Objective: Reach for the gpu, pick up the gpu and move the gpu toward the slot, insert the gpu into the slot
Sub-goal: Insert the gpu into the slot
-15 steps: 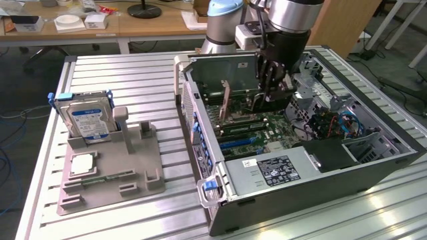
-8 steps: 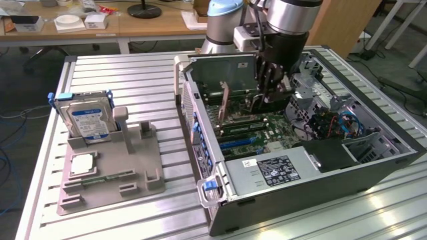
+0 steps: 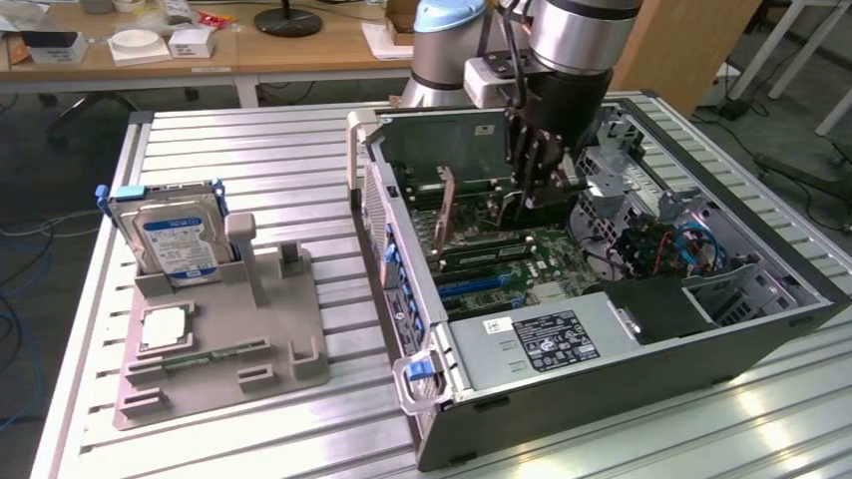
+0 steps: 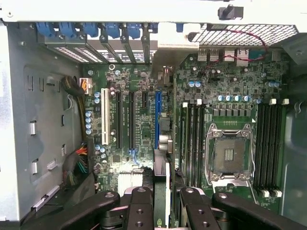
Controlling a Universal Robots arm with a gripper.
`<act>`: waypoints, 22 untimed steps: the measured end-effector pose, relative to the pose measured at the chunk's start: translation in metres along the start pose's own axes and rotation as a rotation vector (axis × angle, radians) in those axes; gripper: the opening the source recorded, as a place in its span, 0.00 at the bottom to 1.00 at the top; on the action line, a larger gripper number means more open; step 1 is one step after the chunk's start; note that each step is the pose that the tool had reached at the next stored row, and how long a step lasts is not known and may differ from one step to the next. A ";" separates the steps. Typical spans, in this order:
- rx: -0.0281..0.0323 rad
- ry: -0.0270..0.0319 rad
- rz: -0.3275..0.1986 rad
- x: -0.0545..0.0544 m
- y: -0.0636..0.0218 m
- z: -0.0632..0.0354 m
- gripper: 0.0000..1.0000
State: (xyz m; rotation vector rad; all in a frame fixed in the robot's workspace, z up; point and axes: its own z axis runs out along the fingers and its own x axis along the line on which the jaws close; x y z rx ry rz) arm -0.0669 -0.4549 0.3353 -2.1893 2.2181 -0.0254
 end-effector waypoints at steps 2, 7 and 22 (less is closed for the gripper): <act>0.0000 0.0000 0.000 0.000 0.0008 0.0012 0.26; 0.0000 0.0001 0.000 0.000 0.0036 0.0049 0.26; -0.0001 0.0001 0.000 0.000 0.0096 0.0206 0.26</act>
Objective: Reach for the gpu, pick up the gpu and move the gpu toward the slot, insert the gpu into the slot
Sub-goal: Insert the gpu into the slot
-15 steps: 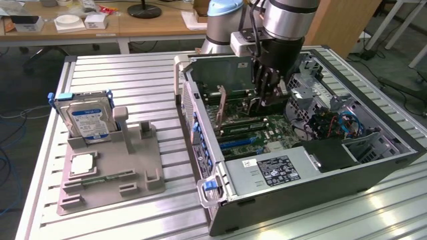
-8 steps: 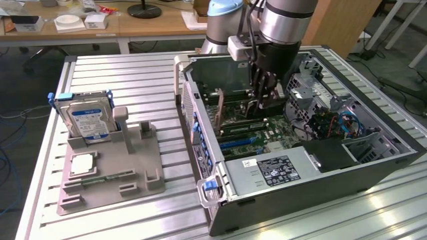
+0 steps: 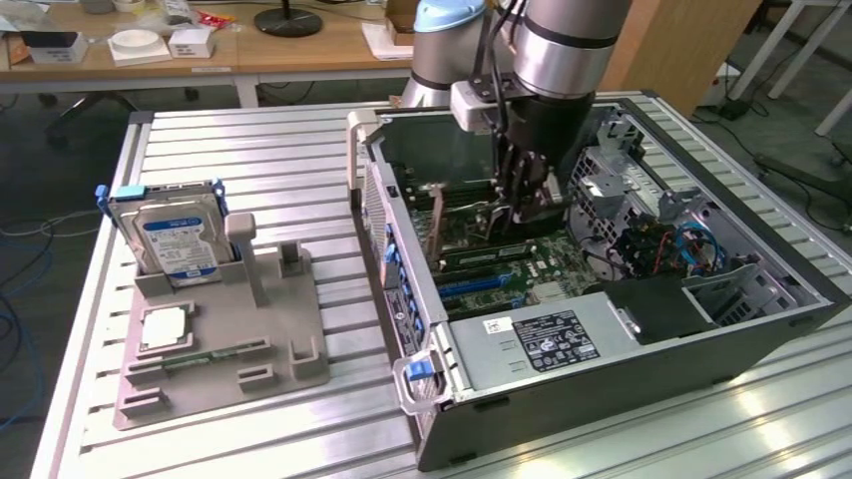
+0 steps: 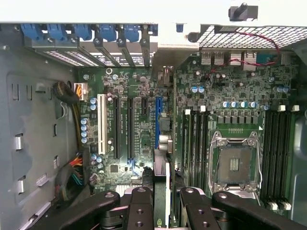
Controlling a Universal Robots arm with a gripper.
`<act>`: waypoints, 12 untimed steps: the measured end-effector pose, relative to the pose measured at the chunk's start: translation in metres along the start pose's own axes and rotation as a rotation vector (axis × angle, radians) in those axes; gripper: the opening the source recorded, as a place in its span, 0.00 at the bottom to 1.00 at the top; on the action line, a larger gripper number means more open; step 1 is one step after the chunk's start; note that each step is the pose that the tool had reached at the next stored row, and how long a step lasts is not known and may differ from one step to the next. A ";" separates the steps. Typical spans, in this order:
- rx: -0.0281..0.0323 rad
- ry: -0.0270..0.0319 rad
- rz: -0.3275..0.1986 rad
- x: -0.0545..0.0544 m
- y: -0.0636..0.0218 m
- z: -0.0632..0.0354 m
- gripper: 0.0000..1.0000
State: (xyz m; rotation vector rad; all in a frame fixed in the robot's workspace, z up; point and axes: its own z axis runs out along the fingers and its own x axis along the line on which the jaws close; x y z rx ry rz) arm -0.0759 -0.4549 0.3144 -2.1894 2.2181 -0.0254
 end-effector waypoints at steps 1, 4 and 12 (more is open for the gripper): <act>0.0000 0.0000 0.000 0.000 0.0004 0.0009 0.26; 0.0000 0.0000 0.000 0.000 0.0021 0.0036 0.26; -0.0001 0.0002 0.000 0.001 0.0048 0.0084 0.26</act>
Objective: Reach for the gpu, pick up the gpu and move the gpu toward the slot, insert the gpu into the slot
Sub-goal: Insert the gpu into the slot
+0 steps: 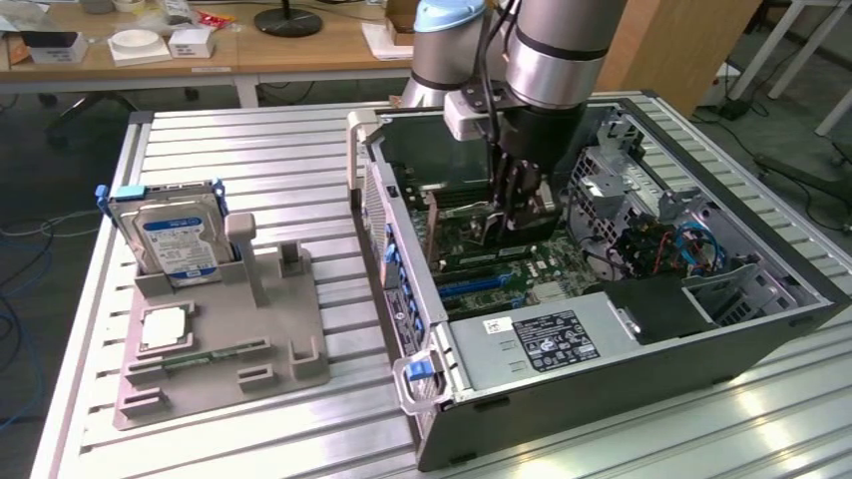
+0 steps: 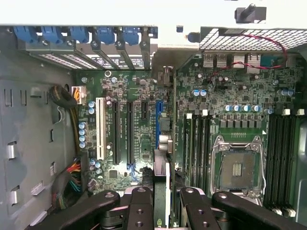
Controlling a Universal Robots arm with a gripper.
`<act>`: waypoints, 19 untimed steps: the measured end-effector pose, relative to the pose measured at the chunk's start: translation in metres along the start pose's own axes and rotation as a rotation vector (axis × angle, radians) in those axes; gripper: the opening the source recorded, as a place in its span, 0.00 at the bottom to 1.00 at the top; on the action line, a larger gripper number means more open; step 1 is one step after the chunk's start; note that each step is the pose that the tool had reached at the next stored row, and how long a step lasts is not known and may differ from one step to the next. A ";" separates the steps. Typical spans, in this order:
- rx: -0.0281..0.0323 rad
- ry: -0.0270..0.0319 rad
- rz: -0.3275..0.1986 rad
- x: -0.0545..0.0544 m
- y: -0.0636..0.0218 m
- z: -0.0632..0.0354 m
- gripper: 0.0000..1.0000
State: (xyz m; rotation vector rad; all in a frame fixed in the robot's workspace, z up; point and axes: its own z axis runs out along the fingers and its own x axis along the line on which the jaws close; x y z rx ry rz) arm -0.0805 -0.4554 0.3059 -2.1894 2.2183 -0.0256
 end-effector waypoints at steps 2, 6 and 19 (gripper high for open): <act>0.0001 -0.0001 0.000 0.001 0.0000 0.0009 0.26; 0.0001 -0.0002 0.000 0.002 0.0001 0.0027 0.26; 0.0001 -0.0002 0.000 0.003 0.0033 0.0121 0.26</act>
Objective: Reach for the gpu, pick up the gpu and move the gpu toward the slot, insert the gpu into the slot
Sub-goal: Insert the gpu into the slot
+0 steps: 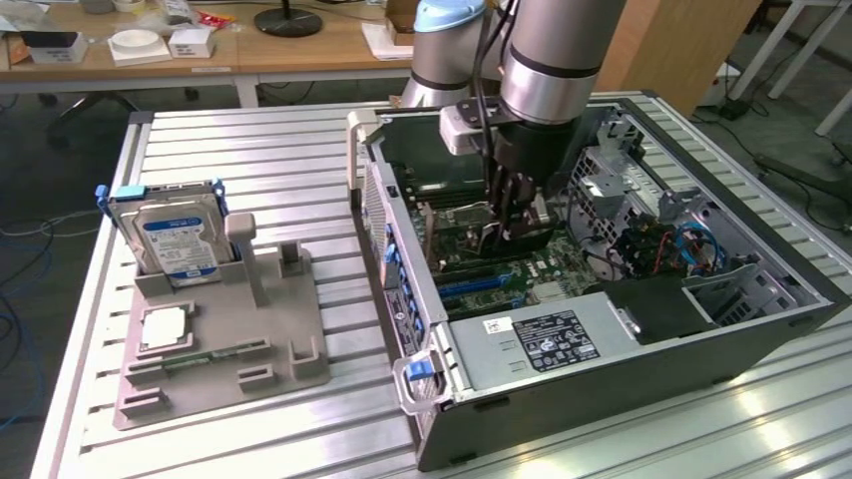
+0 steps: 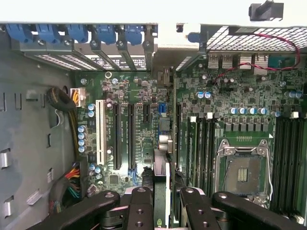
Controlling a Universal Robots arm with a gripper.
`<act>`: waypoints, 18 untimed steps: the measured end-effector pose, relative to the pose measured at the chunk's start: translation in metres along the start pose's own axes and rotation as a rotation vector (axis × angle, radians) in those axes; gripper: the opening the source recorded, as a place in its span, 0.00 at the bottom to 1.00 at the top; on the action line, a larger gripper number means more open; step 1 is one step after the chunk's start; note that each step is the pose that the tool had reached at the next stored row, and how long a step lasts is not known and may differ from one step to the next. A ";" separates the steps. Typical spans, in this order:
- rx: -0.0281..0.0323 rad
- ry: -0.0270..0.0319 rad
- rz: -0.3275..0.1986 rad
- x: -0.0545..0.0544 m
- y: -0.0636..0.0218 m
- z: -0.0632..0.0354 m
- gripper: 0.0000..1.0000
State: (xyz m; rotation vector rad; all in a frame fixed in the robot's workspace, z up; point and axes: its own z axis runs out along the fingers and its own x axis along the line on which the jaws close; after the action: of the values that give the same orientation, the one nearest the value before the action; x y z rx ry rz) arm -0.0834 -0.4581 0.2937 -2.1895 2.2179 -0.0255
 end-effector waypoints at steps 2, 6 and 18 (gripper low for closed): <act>0.0000 0.0000 0.000 0.000 0.0003 0.0022 0.26; 0.0000 0.0001 0.000 0.000 0.0008 0.0055 0.26; 0.0000 0.0000 0.000 0.001 0.0045 0.0134 0.26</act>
State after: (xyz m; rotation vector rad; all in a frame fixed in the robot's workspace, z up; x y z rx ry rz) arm -0.0876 -0.4589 0.2802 -2.1897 2.2178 -0.0255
